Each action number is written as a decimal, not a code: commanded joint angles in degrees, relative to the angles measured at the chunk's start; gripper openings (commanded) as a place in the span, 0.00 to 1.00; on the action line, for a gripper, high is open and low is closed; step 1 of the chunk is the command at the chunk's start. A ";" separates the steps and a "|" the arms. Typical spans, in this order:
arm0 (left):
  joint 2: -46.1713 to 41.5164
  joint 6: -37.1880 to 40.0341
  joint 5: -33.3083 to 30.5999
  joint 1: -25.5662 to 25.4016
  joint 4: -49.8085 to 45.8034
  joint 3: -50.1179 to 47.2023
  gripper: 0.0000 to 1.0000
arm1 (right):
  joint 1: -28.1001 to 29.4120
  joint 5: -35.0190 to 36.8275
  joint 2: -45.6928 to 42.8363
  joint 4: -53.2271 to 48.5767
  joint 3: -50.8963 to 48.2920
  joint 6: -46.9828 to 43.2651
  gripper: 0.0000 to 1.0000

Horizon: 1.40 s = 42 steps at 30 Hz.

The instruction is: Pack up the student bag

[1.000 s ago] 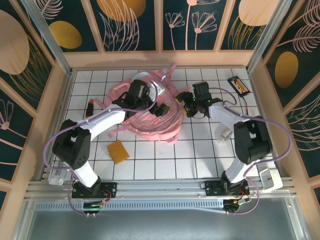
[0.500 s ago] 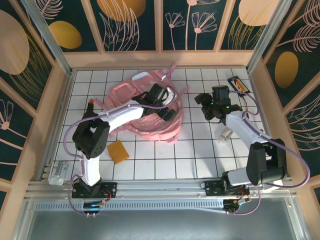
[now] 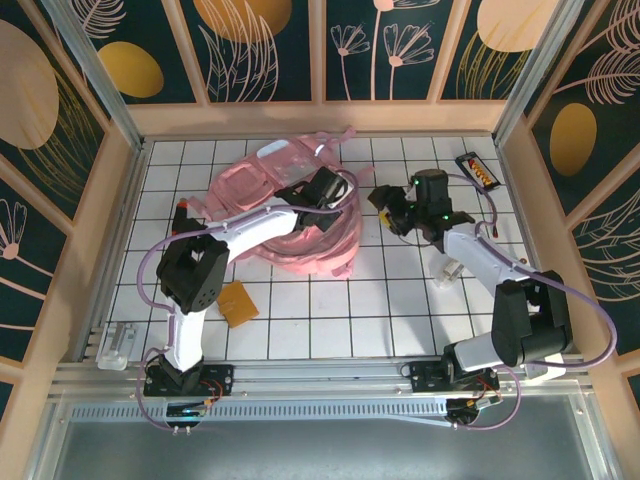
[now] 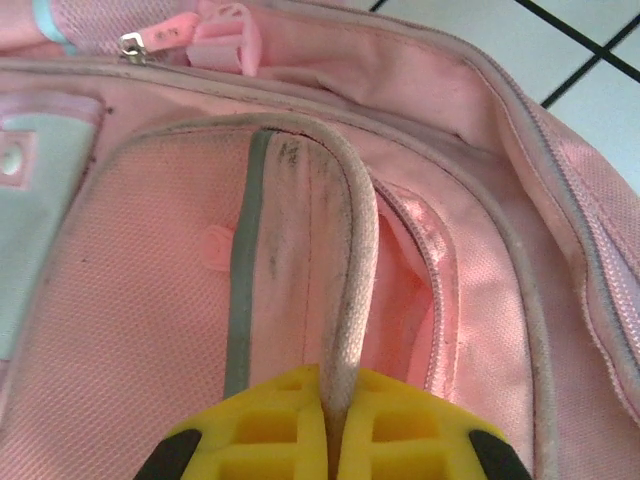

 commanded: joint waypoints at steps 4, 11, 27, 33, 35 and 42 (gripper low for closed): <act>-2.98 -9.40 6.32 1.83 -4.45 6.14 0.00 | 6.29 -19.06 4.38 22.00 -4.75 -8.35 0.56; -2.65 -18.70 17.44 4.04 -7.37 13.84 0.00 | 8.42 -21.47 5.94 47.04 -12.31 -28.15 0.57; -1.78 -23.42 24.61 5.10 -8.34 16.19 0.00 | 13.12 -2.67 6.74 38.93 -11.51 -92.75 0.70; -1.89 -23.51 26.30 5.19 -8.87 16.22 0.00 | 12.74 -0.74 11.35 36.36 -6.33 -96.74 0.71; -1.76 -23.39 26.82 5.19 -9.05 16.26 0.00 | 12.74 -0.03 11.86 36.83 -5.81 -97.55 0.71; -1.89 -24.79 28.99 5.72 -8.05 16.81 0.00 | 13.23 -1.19 13.78 31.43 -4.30 -104.22 0.71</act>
